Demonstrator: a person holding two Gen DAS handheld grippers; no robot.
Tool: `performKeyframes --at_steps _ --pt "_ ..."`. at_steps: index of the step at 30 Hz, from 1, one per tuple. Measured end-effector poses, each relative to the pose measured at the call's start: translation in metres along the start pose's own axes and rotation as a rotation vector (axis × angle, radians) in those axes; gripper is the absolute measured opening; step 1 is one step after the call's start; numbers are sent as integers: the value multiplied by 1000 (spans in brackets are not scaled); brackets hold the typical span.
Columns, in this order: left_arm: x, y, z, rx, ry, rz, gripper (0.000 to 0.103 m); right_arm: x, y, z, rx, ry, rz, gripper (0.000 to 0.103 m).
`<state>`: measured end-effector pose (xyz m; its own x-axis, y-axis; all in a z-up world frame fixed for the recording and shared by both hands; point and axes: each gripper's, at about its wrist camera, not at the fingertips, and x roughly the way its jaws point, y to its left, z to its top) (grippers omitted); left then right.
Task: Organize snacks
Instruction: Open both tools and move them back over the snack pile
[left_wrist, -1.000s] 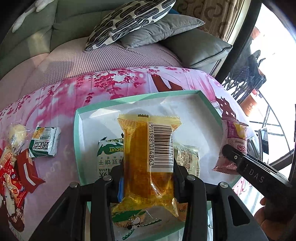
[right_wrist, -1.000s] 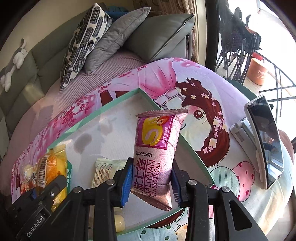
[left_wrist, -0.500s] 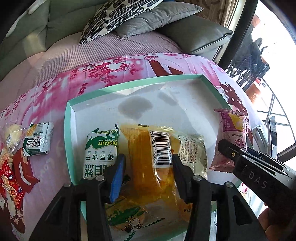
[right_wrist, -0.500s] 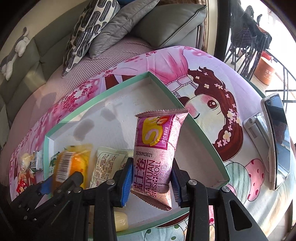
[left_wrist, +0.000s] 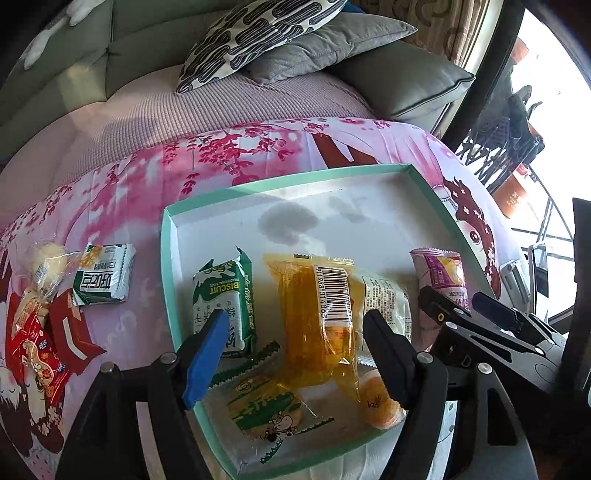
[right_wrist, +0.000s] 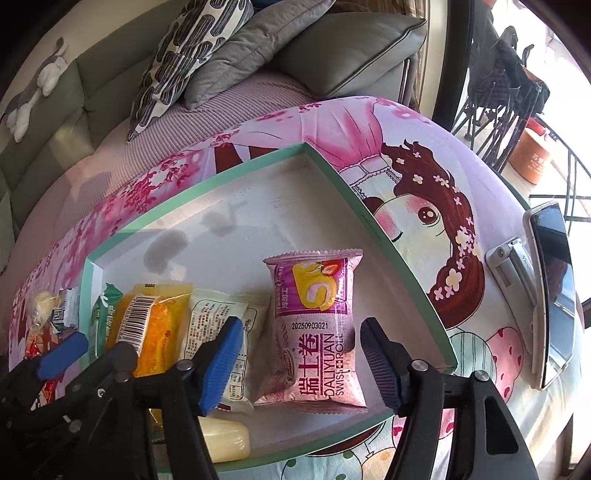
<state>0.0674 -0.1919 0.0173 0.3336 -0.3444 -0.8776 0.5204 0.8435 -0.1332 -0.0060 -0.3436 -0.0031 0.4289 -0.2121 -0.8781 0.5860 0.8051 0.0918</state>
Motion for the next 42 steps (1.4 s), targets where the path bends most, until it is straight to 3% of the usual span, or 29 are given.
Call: performKeyframes --at_steps 3,10,18,21,24,26,42 --pt "-8 8 2 -36 -16 13 77 -2 0 1 -2 -15 2 88" --pt "-20 60 1 -245 -65 181 81 -6 1 2 13 -25 21 90" --pt "-7 110 -14 -403 -3 248 81 -11 17 2 -23 -33 56 90" --pt "-3 116 -17 -425 7 260 81 -12 24 1 -47 -35 63 90" --pt "-3 116 -19 -426 1 269 91 -12 27 1 -54 -40 69 90" --pt "-3 115 -19 -412 -11 290 96 -12 27 0 -56 -50 75 101" --pt "-12 133 -23 -443 -16 251 98 -23 54 -3 -142 -111 83 103"
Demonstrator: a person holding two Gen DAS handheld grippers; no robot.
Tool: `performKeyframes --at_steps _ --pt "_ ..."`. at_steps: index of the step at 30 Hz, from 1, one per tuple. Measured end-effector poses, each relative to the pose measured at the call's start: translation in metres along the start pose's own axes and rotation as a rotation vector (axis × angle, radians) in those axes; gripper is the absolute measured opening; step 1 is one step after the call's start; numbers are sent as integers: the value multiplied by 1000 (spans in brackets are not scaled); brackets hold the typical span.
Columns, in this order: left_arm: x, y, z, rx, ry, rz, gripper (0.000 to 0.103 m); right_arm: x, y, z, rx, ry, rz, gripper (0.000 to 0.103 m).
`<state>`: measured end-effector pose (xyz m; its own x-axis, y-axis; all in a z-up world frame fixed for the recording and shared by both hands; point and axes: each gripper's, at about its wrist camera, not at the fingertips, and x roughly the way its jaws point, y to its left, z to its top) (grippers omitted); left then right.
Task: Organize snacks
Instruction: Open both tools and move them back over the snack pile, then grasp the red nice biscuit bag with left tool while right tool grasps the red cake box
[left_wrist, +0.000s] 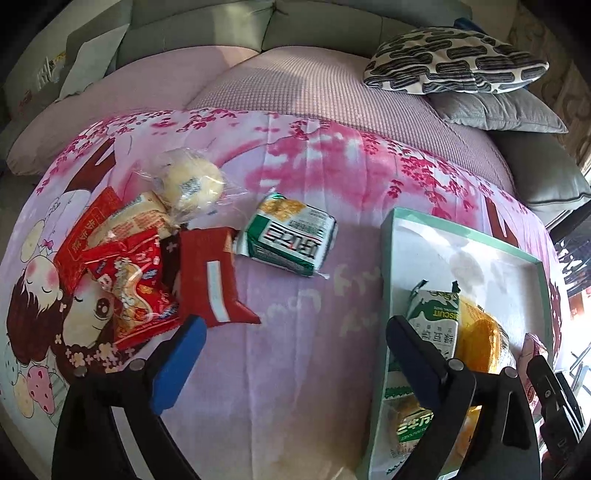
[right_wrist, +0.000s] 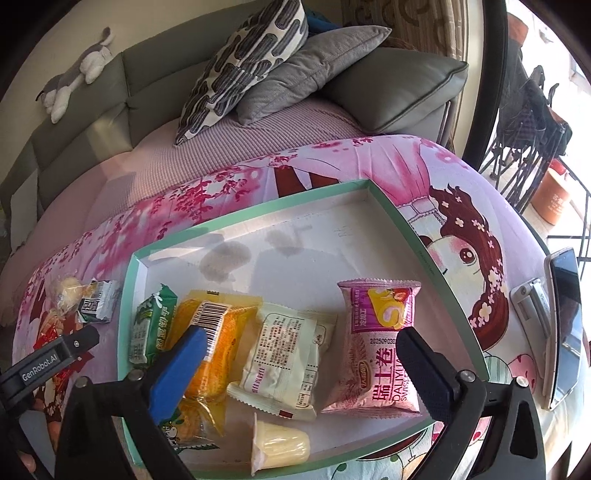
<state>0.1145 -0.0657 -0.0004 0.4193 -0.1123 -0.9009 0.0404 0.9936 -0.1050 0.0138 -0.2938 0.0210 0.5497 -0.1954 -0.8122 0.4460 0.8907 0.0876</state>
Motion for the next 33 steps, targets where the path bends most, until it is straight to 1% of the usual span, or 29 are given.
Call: performKeyframes --at_steps 2,3,5,8,11,14,17,20,24,27,29,33 --pt "-4 10 3 -10 -7 14 98 -2 14 0 -37 -7 23 103" --pt "-7 16 5 -15 -19 35 98 -2 22 -1 -55 -8 36 103" --pt "-16 28 8 -25 -54 81 98 -2 37 -4 -98 3 60 103" --pt "-30 49 14 -39 -102 128 98 0 60 -10 -159 17 80 103" --pt "-40 74 18 -58 -135 174 98 -2 77 -15 -189 21 117 103" --pt "-46 102 20 -95 -144 212 98 -5 90 -18 -209 16 148 103" --pt "-48 131 20 -170 -136 208 98 -7 106 -22 -240 9 168 103" --pt "-48 153 19 -224 -154 209 98 -8 120 -26 -273 7 192 103" --pt "-50 163 17 -220 -210 204 98 -10 140 -30 -289 -14 226 103" --pt "-50 165 17 -203 -235 188 98 -15 156 -30 -291 -45 288 103" --pt "-49 165 18 -196 -232 167 98 -16 166 -32 -307 -63 314 103" --pt "-42 169 19 -201 -201 128 98 -11 184 -41 -352 -60 321 103"
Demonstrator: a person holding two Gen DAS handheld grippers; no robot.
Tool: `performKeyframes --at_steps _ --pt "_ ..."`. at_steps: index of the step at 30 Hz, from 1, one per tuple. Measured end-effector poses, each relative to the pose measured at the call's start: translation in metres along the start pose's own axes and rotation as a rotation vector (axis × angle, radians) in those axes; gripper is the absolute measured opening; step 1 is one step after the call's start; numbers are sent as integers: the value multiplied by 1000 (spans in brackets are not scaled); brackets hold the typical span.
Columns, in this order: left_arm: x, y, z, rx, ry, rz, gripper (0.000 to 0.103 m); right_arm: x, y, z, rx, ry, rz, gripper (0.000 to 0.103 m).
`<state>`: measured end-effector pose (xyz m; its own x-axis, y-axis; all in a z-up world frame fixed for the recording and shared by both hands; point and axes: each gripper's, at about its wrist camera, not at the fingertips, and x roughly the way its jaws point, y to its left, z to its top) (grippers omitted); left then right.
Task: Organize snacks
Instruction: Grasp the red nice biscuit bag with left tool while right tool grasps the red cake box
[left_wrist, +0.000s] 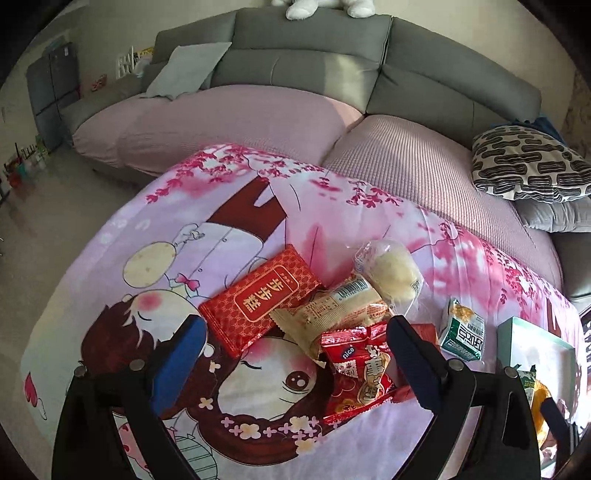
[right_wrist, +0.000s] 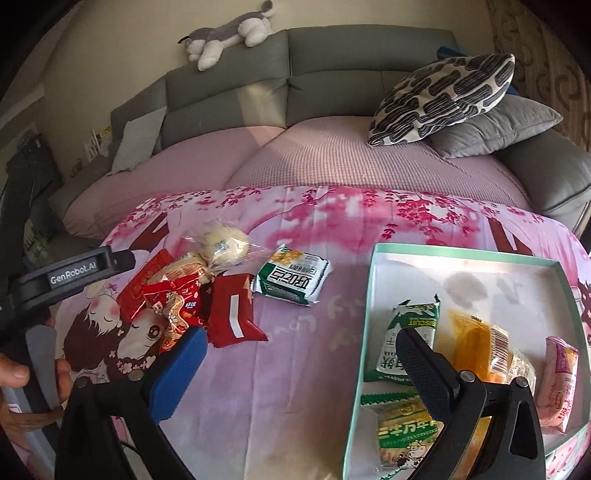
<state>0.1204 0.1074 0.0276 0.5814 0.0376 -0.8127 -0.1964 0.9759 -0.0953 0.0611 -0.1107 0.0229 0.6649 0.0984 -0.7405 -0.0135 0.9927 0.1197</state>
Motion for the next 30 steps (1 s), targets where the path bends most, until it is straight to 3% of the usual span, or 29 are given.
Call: performKeyframes --at_steps 8,18,21,26,30 --pt "29 -4 -8 -24 152 -67 98 19 20 -2 -53 43 41 103" --pt "53 -4 -15 -76 232 -130 98 58 37 3 -93 104 43 102" --pt "57 -5 -15 -81 245 -157 96 70 41 5 -88 119 50 91" --pt "64 -10 -16 -78 273 -200 77 85 47 8 -84 141 59 80" --pt "74 -13 -21 -88 314 -234 63 95 52 9 -78 157 68 60"
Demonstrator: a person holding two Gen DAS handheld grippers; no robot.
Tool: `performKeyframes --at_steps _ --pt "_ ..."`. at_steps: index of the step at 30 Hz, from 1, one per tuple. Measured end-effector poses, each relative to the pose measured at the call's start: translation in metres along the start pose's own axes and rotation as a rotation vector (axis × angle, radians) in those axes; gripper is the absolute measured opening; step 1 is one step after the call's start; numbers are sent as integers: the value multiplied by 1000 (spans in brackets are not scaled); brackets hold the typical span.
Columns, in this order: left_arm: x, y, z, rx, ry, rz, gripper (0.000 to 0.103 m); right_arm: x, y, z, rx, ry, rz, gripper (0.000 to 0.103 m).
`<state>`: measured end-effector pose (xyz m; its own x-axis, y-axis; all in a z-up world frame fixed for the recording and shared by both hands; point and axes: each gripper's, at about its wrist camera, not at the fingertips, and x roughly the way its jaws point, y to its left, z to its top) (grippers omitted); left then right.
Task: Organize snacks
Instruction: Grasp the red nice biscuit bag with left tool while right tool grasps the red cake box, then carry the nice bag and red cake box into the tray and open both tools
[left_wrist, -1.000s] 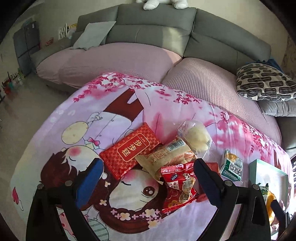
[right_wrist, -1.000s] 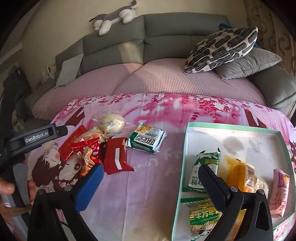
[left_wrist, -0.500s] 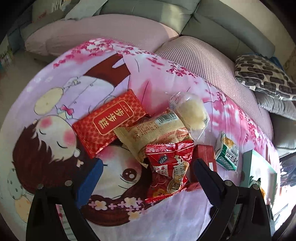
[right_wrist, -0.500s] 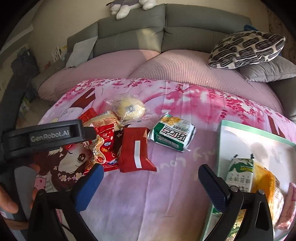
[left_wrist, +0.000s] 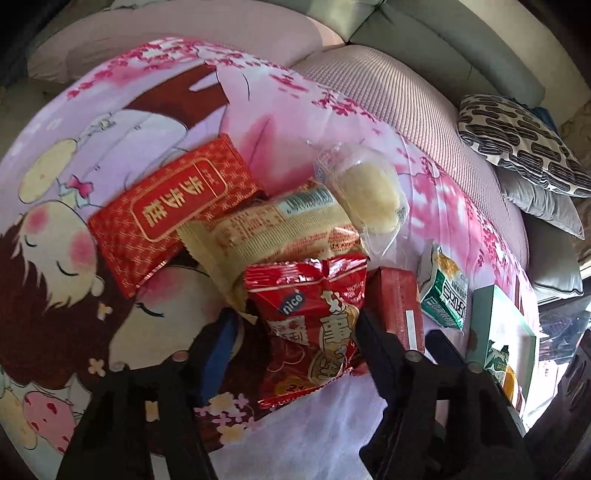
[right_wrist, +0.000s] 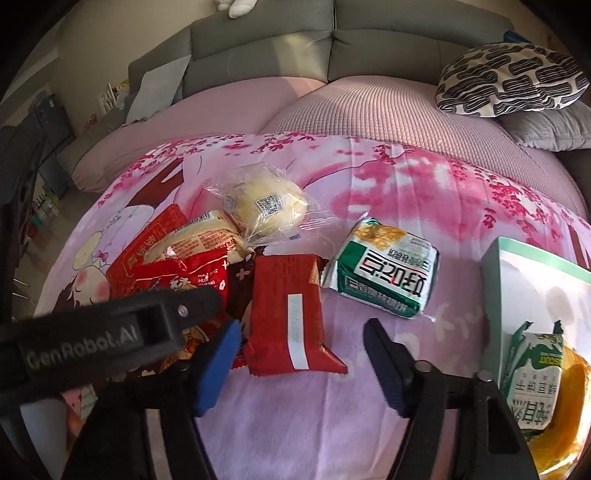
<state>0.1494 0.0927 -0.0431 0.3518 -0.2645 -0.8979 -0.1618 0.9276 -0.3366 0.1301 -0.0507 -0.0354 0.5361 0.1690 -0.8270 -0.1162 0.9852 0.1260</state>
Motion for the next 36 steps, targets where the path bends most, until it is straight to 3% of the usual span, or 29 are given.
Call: performKeyframes --at_steps 2,7,21,36 --pt "3 0 -1 -4 6 -4 52 2 1 0 1 4 20 51" --pt "0 2 -2 -22 -8 -34 47 -1 4 -2 -9 -5 13 43" --pt "-28 -3 -6 -3 -55 -106 46 -29 -3 -15 5 4 13 42" --pt "-52 -29 -12 65 -111 -134 45 -96 -29 -23 77 -94 -10 42"
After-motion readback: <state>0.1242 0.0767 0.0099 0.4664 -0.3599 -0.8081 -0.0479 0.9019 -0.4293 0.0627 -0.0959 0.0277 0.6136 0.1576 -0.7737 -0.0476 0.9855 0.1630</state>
